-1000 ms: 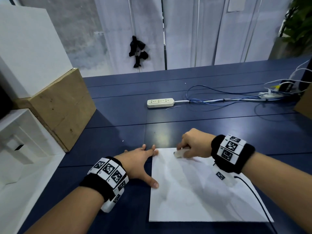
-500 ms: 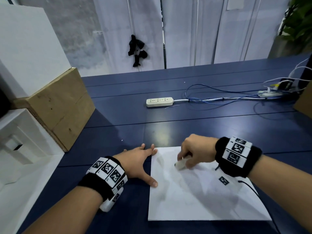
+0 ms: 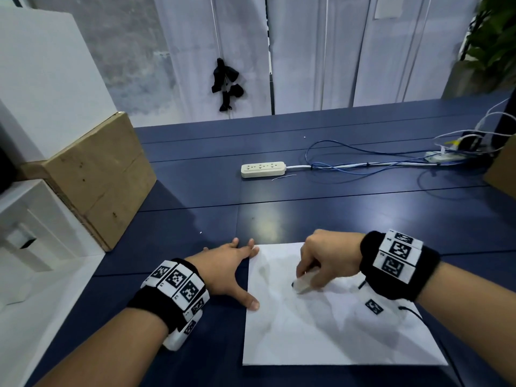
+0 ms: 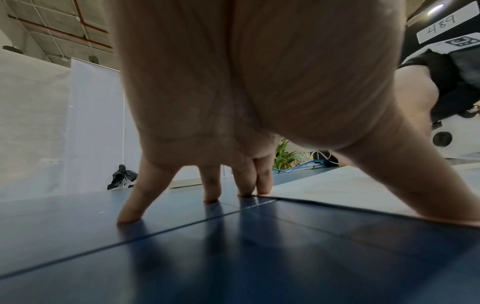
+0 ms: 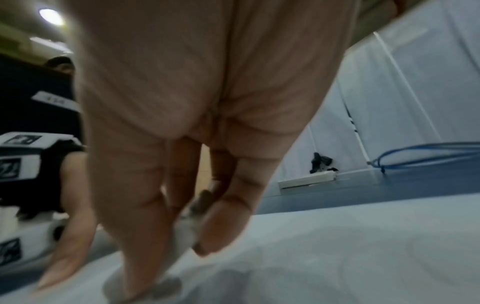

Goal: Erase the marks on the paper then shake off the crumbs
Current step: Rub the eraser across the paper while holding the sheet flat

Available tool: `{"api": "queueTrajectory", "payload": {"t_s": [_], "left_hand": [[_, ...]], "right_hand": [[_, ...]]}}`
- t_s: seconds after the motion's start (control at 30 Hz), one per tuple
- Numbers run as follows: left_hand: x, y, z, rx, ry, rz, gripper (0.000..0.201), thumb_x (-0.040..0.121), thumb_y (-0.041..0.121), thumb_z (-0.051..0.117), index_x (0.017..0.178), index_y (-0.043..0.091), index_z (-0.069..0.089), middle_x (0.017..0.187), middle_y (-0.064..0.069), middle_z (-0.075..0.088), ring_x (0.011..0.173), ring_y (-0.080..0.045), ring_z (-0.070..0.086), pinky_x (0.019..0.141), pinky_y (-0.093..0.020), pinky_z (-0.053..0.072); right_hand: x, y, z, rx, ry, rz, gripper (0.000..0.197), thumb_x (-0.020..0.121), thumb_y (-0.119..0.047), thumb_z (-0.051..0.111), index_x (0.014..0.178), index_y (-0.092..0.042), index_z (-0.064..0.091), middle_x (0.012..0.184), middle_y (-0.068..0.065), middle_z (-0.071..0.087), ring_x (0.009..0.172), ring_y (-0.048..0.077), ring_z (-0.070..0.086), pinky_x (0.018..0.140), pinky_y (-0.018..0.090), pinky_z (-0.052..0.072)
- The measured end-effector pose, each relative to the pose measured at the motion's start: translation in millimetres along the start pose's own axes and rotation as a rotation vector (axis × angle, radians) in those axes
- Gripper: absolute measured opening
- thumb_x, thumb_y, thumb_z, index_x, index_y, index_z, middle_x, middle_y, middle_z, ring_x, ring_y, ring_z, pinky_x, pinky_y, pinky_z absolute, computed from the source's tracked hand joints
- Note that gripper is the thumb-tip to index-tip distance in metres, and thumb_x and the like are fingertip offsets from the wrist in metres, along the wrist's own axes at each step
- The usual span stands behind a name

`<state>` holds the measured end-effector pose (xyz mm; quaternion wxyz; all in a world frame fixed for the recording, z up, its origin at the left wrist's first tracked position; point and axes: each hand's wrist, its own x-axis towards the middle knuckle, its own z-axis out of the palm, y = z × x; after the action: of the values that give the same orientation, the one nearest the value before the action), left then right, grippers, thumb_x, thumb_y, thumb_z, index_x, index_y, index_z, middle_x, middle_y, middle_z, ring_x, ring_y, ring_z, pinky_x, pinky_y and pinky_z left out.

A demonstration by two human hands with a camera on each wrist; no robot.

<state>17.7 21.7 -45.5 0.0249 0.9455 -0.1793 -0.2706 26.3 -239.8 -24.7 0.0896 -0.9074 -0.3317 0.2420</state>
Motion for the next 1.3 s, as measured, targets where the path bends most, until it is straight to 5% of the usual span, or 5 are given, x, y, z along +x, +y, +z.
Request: {"api": "queueTrajectory", "payload": {"t_s": [0.23, 0.43, 0.67, 1.1, 1.3], "left_hand": [[4.2, -3.5, 2.6, -0.009, 0.008, 0.003, 0.142, 0.042, 0.09, 0.067, 0.156, 0.038, 0.001, 0.164, 0.021, -0.002, 0.151, -0.008, -0.009, 0.118, -0.062, 0.014], [5.4, -4.8, 3.7, -0.016, 0.005, -0.006, 0.143, 0.041, 0.09, 0.067, 0.156, 0.038, 0.001, 0.165, 0.017, -0.002, 0.151, -0.008, -0.01, 0.117, -0.066, 0.011], [4.6, -3.4, 3.1, -0.005, 0.007, -0.001, 0.141, 0.043, 0.089, 0.069, 0.156, 0.038, 0.001, 0.165, 0.017, -0.001, 0.151, -0.009, -0.009, 0.117, -0.065, 0.012], [2.6, -2.0, 0.6, -0.01, -0.011, -0.006, 0.141, 0.045, 0.087, 0.07, 0.157, 0.037, 0.0, 0.165, 0.014, -0.001, 0.151, -0.009, -0.011, 0.116, -0.067, 0.011], [0.5, 0.1, -1.2, -0.004, -0.009, 0.007, 0.137, 0.051, 0.082, 0.073, 0.157, 0.034, 0.002, 0.164, 0.019, -0.003, 0.151, -0.009, -0.01, 0.116, -0.067, 0.012]], "right_hand": [[23.6, 14.1, -17.2, -0.043, 0.256, 0.108, 0.02, 0.075, -0.025, 0.069, 0.093, -0.017, 0.076, 0.076, 0.008, 0.069, 0.079, 0.028, 0.063, 0.068, 0.035, 0.054], [5.1, 2.1, 0.3, 0.034, -0.017, 0.028, 0.04, 0.06, -0.047, 0.068, 0.097, -0.034, 0.074, 0.079, -0.006, 0.069, 0.077, 0.015, 0.064, 0.07, 0.029, 0.055], [31.3, 14.7, -15.3, -0.037, 0.291, 0.075, 0.013, 0.078, -0.024, 0.069, 0.088, -0.019, 0.075, 0.06, -0.004, 0.056, 0.07, 0.024, 0.056, 0.063, 0.029, 0.046], [28.4, 17.5, -14.2, -0.075, 0.262, 0.062, 0.014, 0.08, -0.027, 0.066, 0.087, -0.018, 0.074, 0.055, -0.005, 0.05, 0.066, 0.024, 0.051, 0.062, 0.03, 0.042], [-4.1, 0.2, 1.3, -0.023, -0.032, -0.032, 0.047, 0.061, -0.057, 0.058, 0.098, -0.034, 0.073, 0.077, -0.002, 0.068, 0.073, 0.016, 0.06, 0.066, 0.029, 0.053]]}}
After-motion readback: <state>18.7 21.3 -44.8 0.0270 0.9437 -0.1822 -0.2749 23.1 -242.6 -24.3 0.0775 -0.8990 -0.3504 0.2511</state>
